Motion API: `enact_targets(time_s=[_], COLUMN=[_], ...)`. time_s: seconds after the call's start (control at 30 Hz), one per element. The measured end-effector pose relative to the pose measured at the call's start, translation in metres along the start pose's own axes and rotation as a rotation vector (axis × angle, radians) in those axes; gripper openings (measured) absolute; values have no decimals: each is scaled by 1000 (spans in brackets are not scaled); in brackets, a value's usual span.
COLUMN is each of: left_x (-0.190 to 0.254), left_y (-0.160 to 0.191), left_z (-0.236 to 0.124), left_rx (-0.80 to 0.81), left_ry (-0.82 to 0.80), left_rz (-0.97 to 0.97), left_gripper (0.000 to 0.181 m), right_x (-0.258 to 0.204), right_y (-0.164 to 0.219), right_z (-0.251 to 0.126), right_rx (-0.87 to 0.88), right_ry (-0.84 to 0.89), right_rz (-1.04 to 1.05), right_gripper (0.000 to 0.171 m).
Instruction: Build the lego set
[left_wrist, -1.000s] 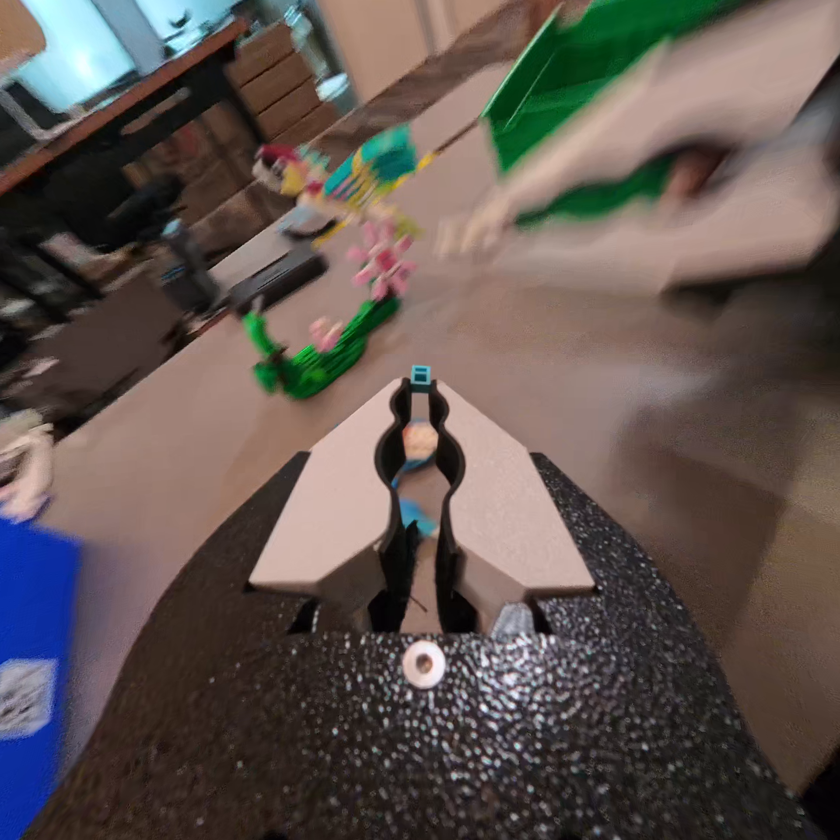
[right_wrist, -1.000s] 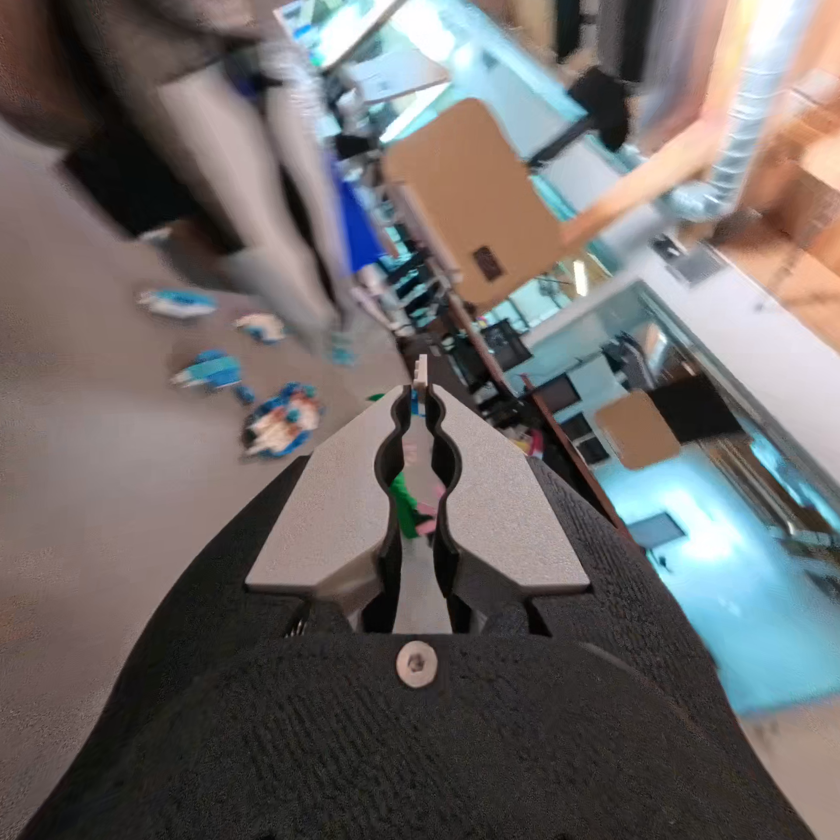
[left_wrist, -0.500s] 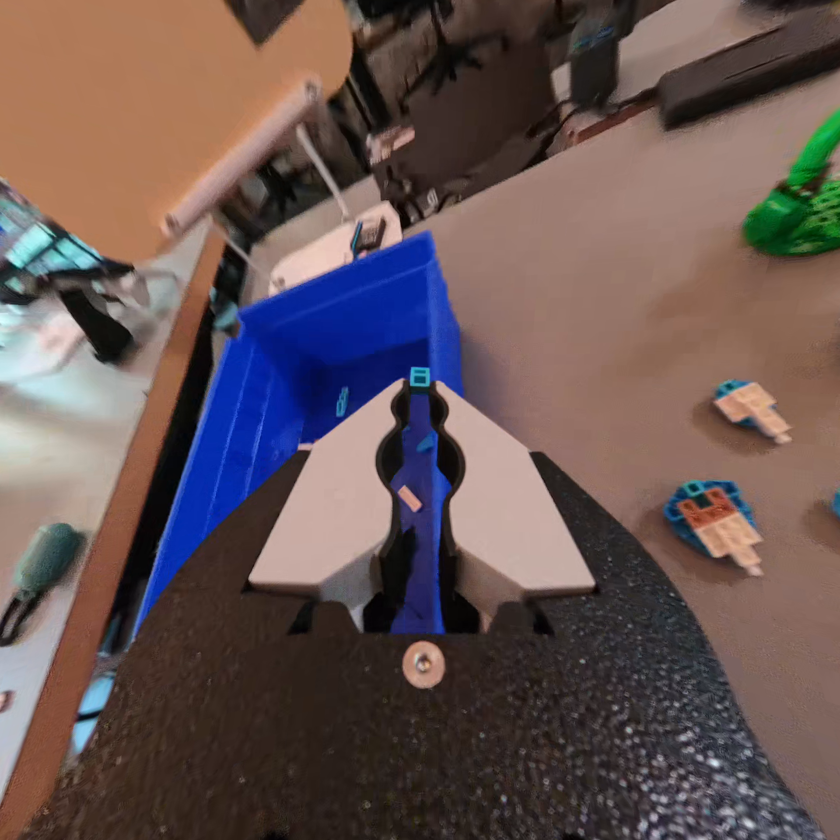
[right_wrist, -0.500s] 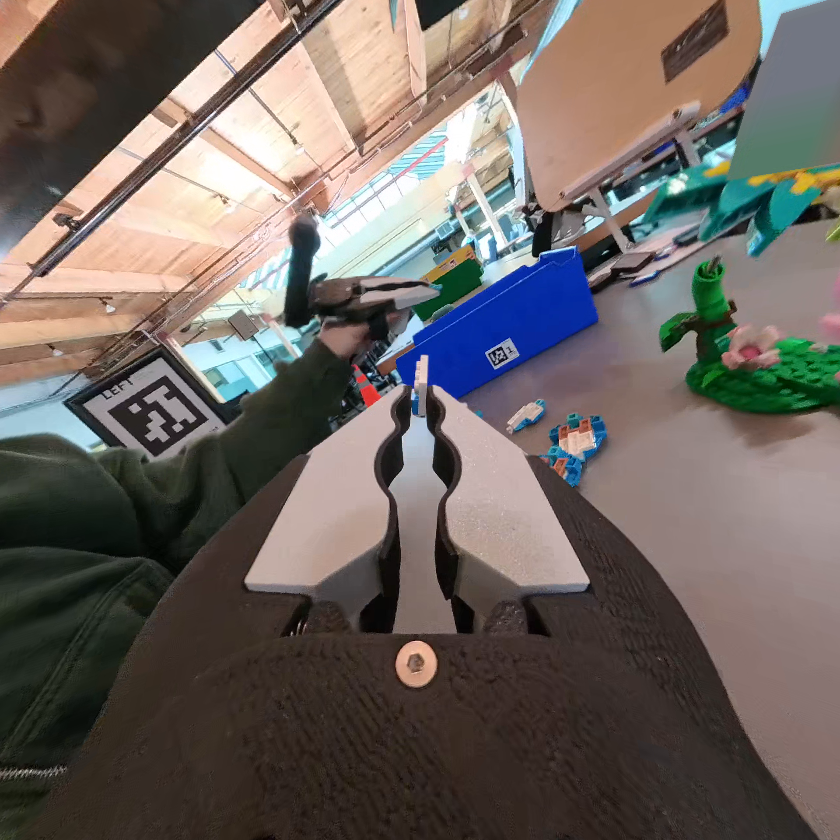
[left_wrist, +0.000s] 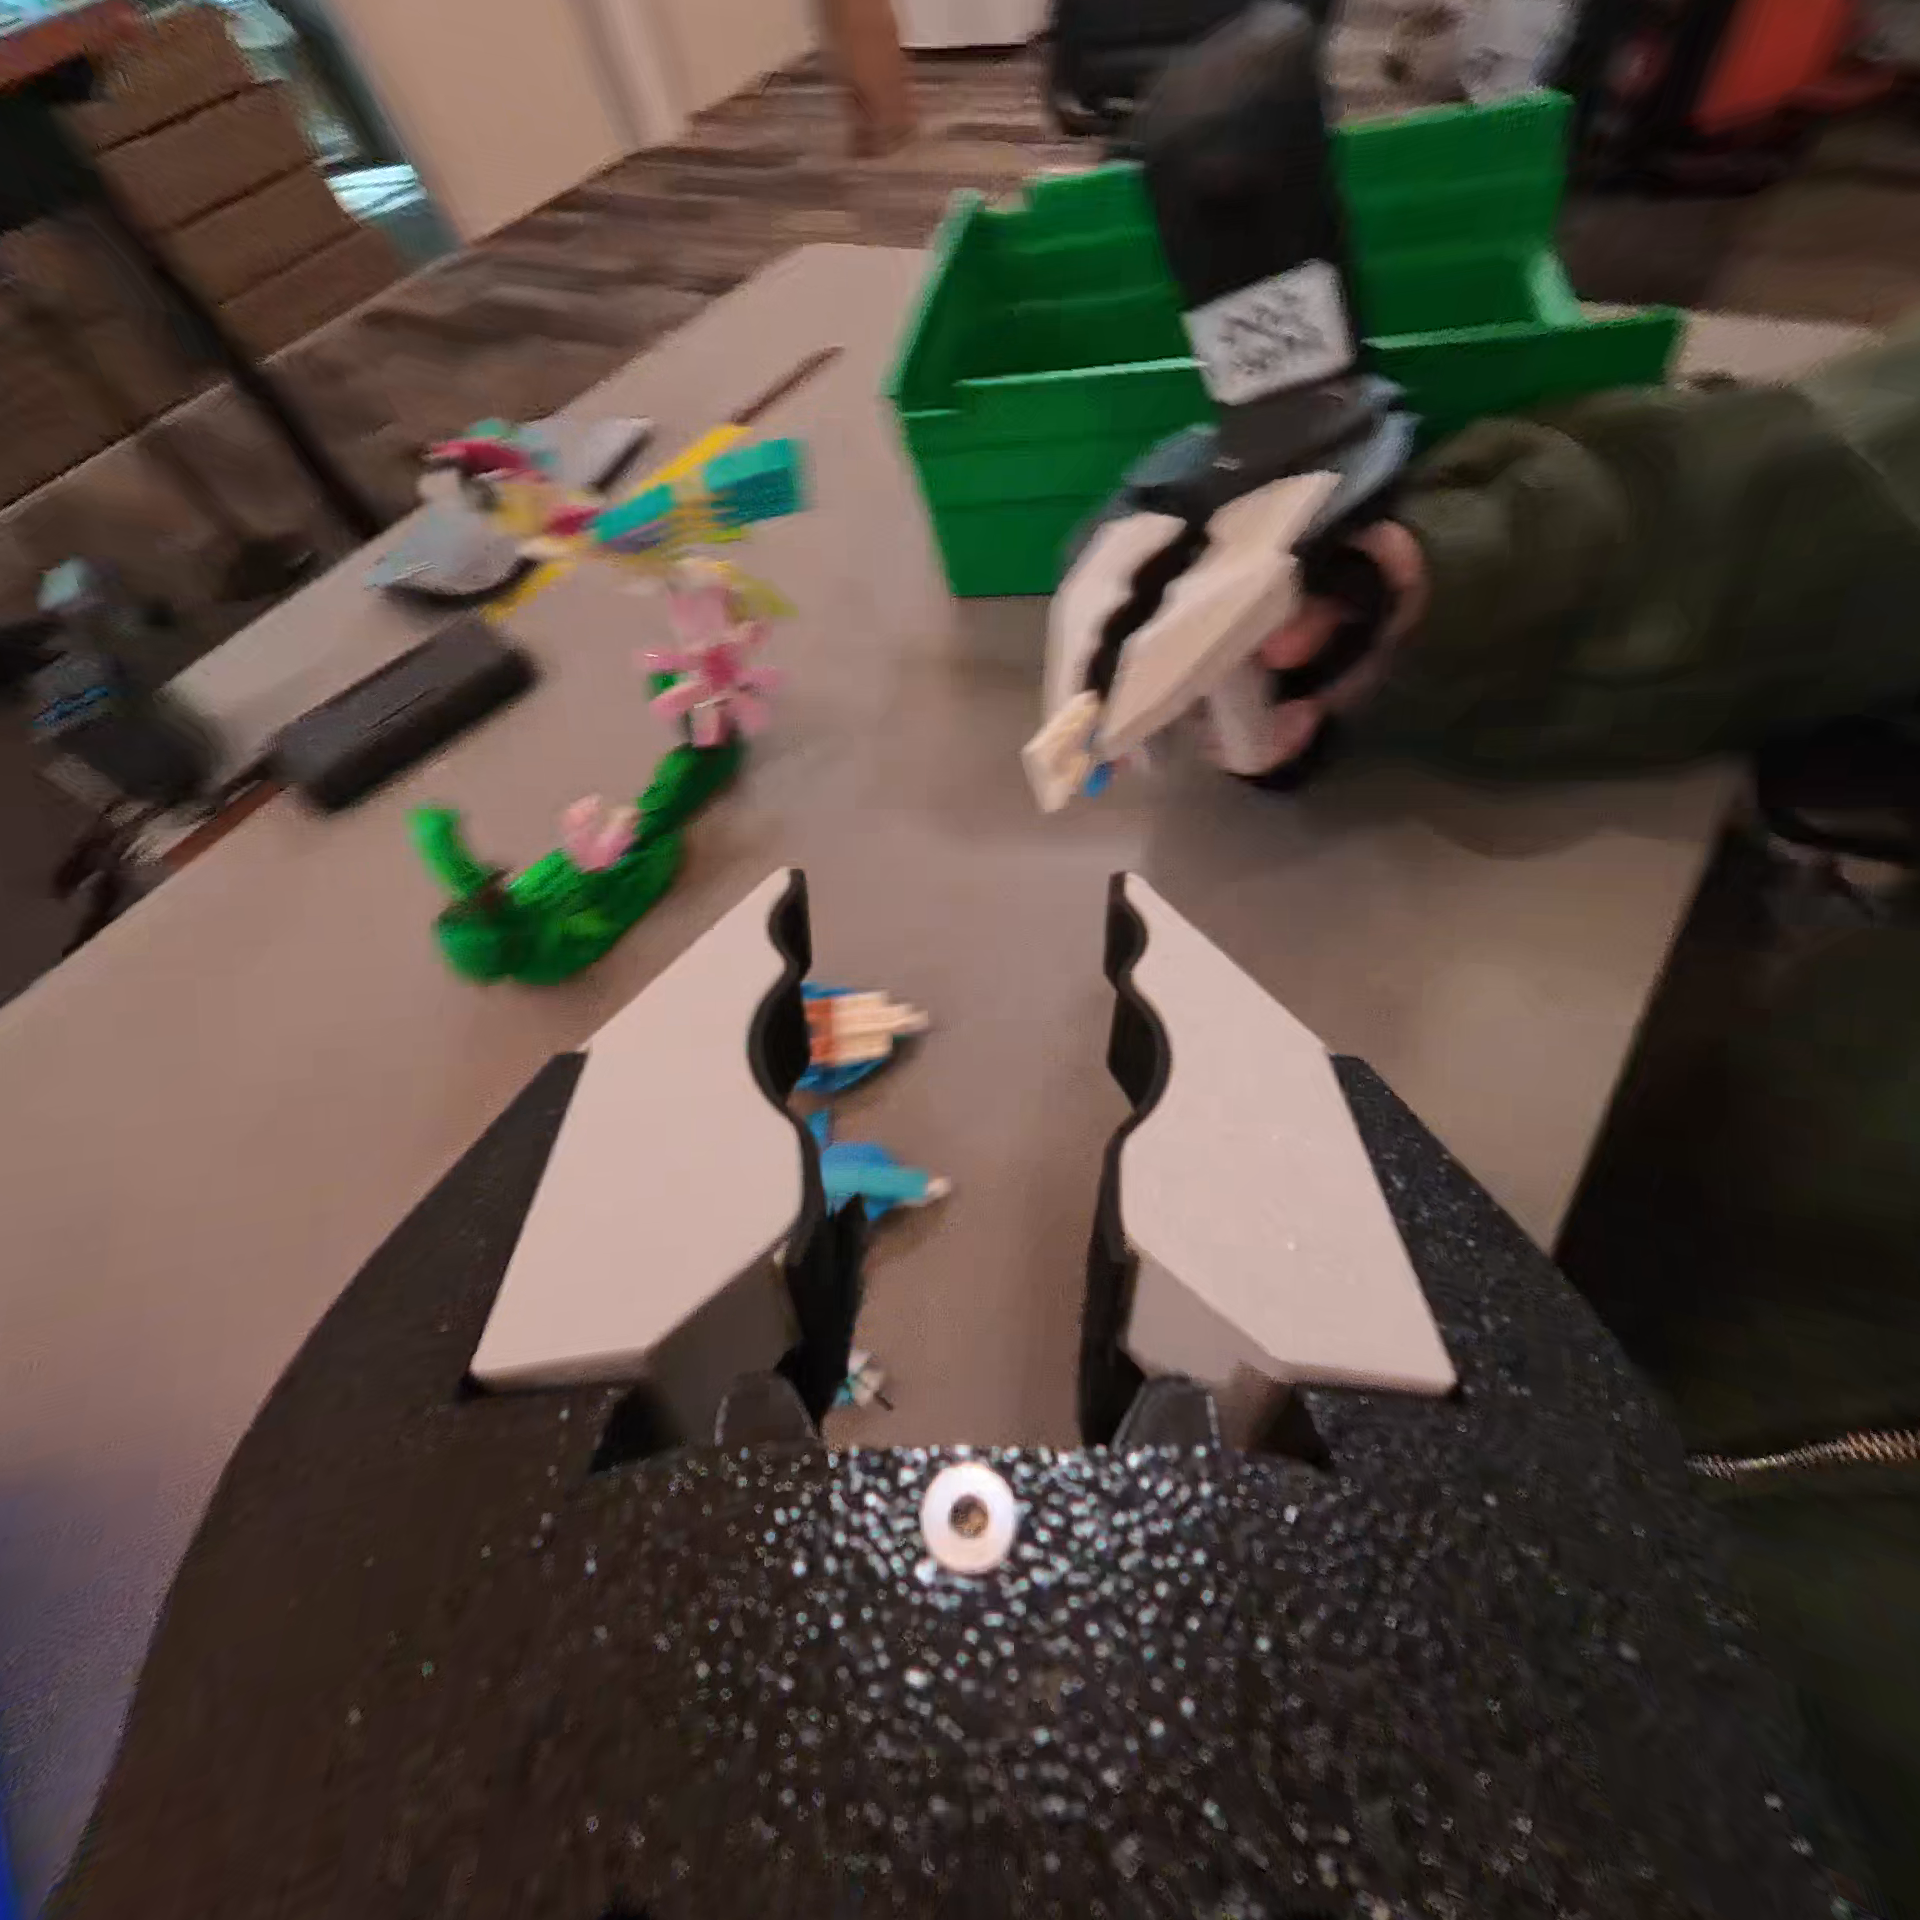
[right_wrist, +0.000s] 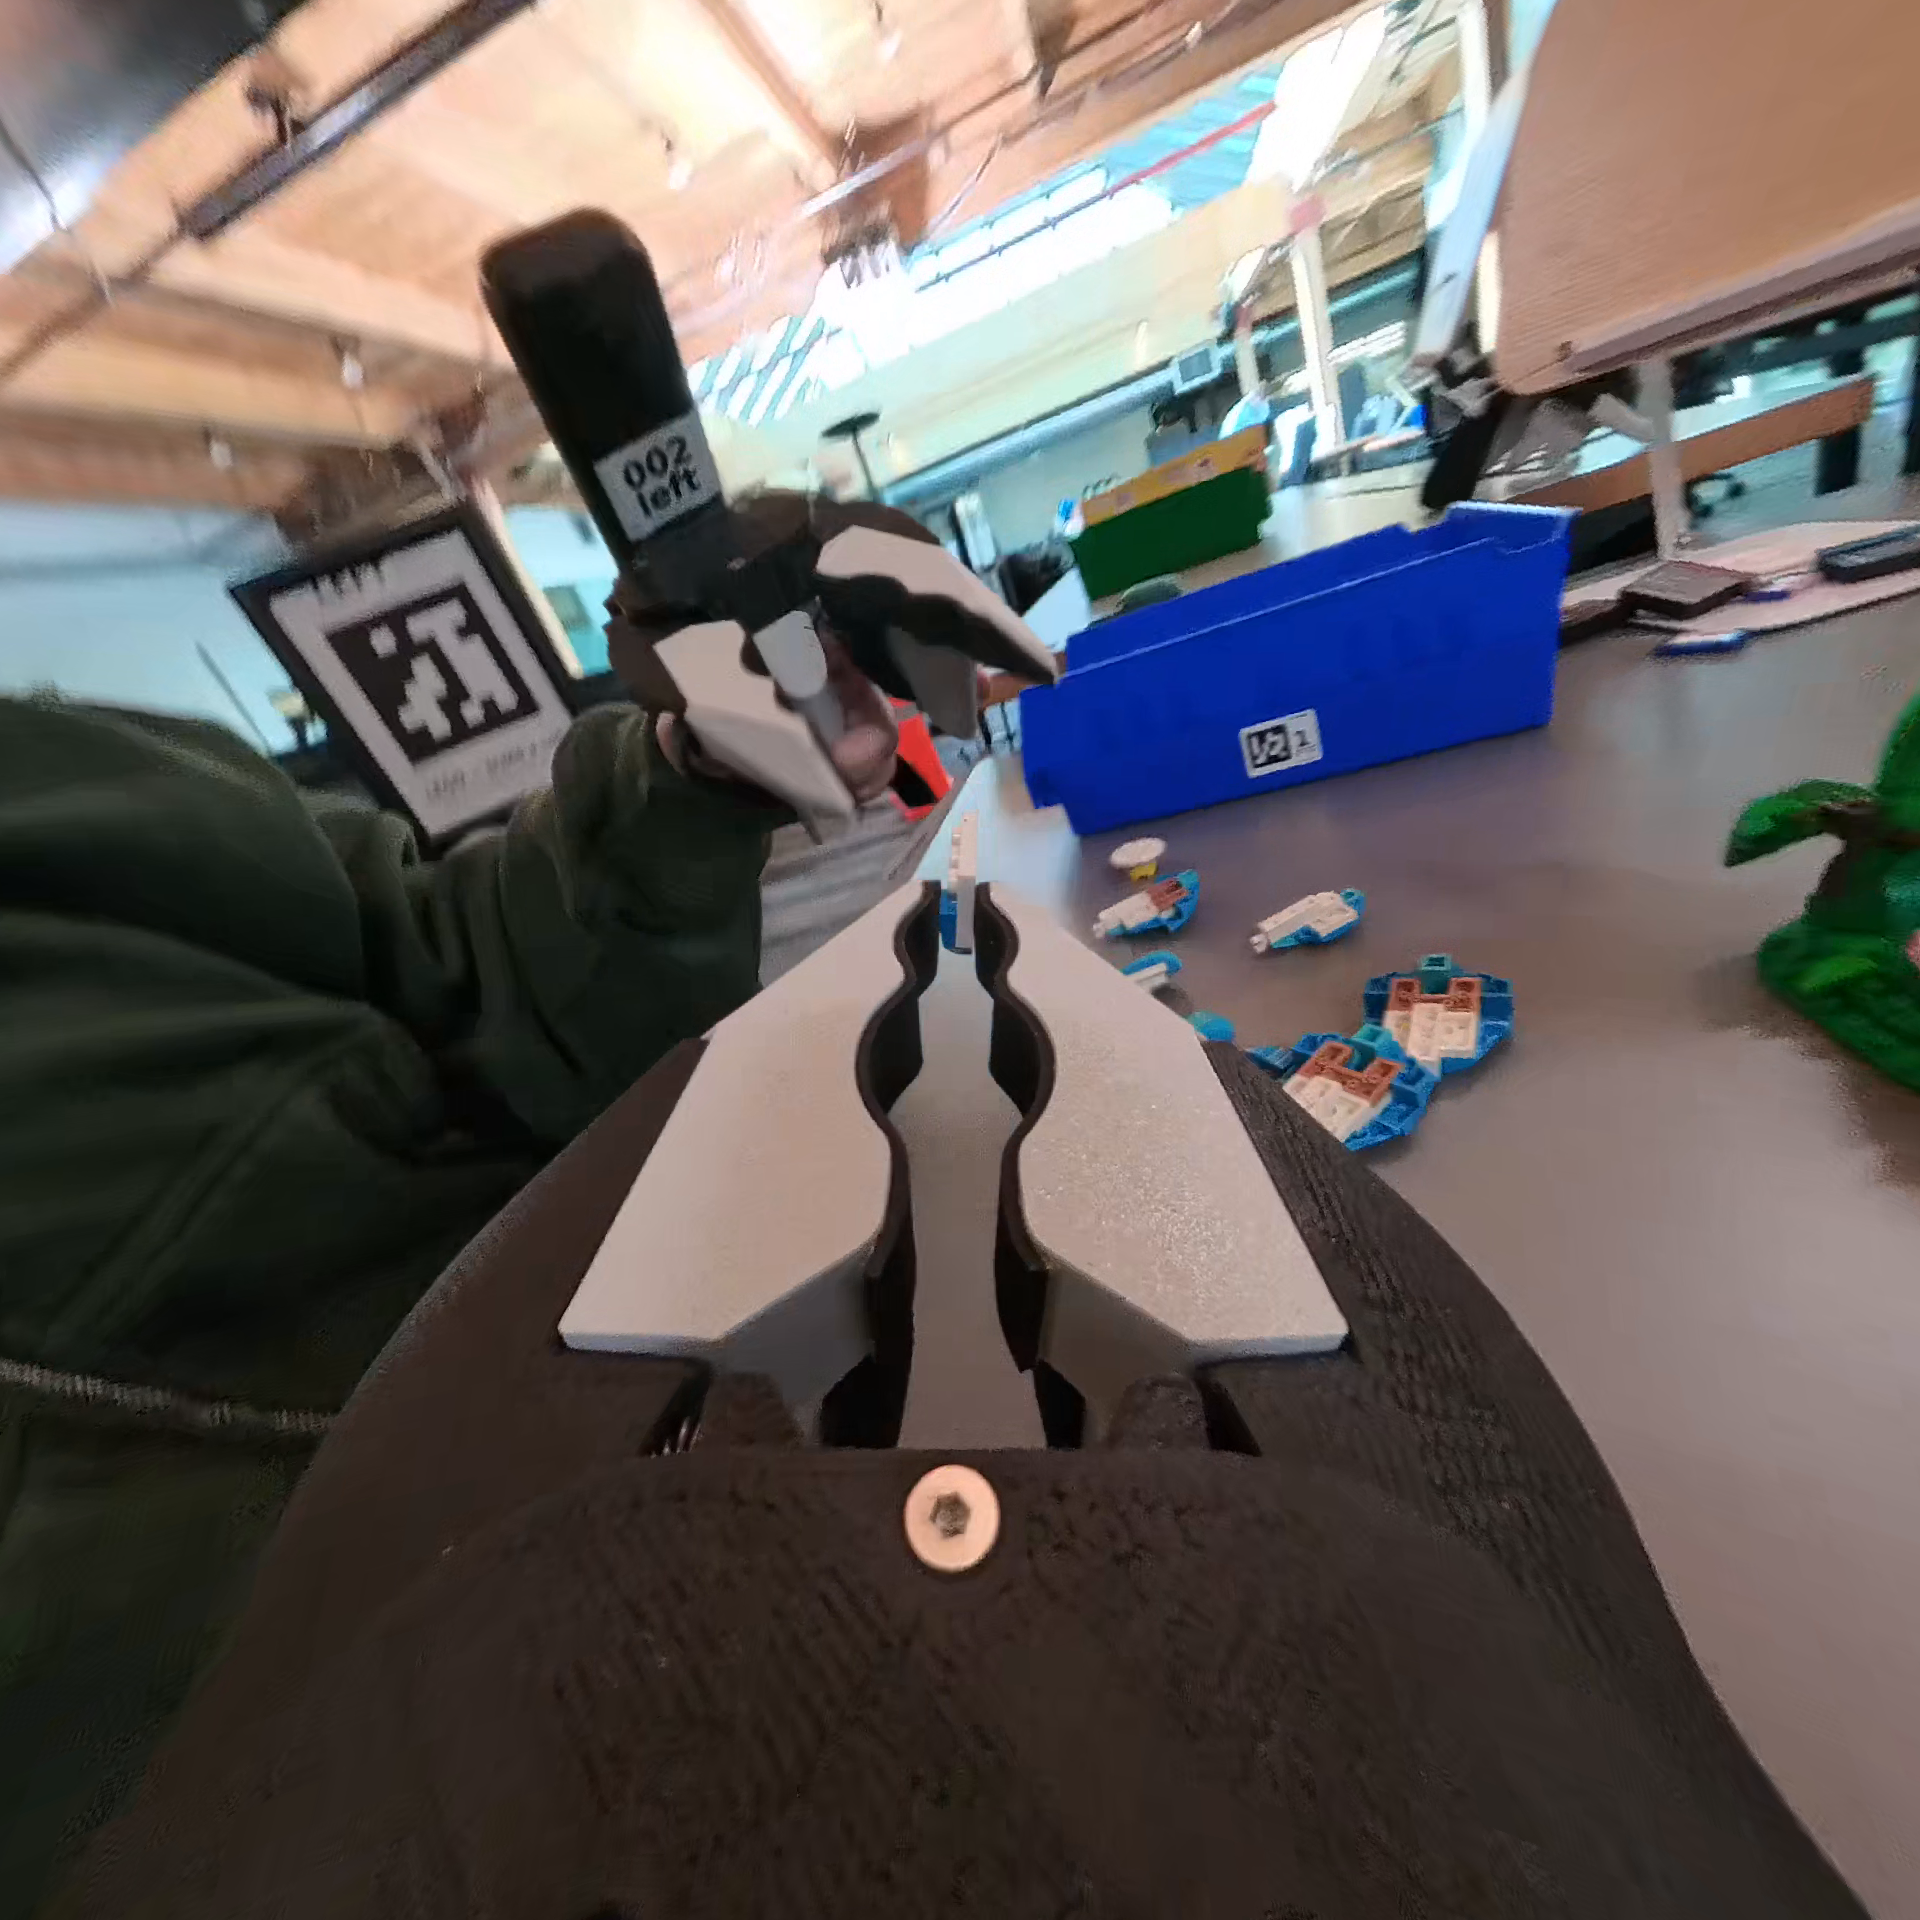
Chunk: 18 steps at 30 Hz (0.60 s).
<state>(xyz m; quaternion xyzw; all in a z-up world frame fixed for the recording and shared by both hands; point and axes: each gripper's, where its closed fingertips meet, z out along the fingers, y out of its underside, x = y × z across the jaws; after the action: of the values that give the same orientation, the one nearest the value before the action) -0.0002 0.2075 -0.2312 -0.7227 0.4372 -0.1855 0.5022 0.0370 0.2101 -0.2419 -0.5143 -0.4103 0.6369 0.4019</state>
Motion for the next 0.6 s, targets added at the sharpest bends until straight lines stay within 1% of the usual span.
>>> enact_targets(time_s=[0.03, 0.07, 0.13, 0.27, 0.33, 0.4, 0.43, 0.5, 0.6], left_x=[17, 29, 40, 45, 46, 44, 45, 52, 47], left_y=[-1, -3, -7, -8, -8, -1, 1, -1, 0], left_z=[10, 17, 24, 20, 19, 21, 22, 21, 23], left_rx=[5, 22, 53, 84, 87, 56, 50, 72, 74], left_ry=[49, 88, 140, 248, 284, 282, 288, 324, 273], left_rz=[39, 59, 61, -25, -62, -77, -79, -76, -37], left_gripper=[48, 44, 30, 4, 5, 18, 20, 3, 1], right_x=[-5, -10, -18, -25, -29, -30, -30, -30, -24], right_y=[4, 7, 11, 15, 15, 15, 14, 13, 11], right_z=[2, 3, 5, 6, 6, 6, 6, 6, 6], right_rx=[-32, -58, -90, -119, -123, -123, -123, -119, -108], right_ry=[-19, -41, -74, -114, -129, -128, -132, -129, -69], right_rz=[-27, -43, -66, -81, -89, -105, -108, -114, -161], right_gripper=[4, 4, 4, 4, 4, 4, 4, 4, 6])
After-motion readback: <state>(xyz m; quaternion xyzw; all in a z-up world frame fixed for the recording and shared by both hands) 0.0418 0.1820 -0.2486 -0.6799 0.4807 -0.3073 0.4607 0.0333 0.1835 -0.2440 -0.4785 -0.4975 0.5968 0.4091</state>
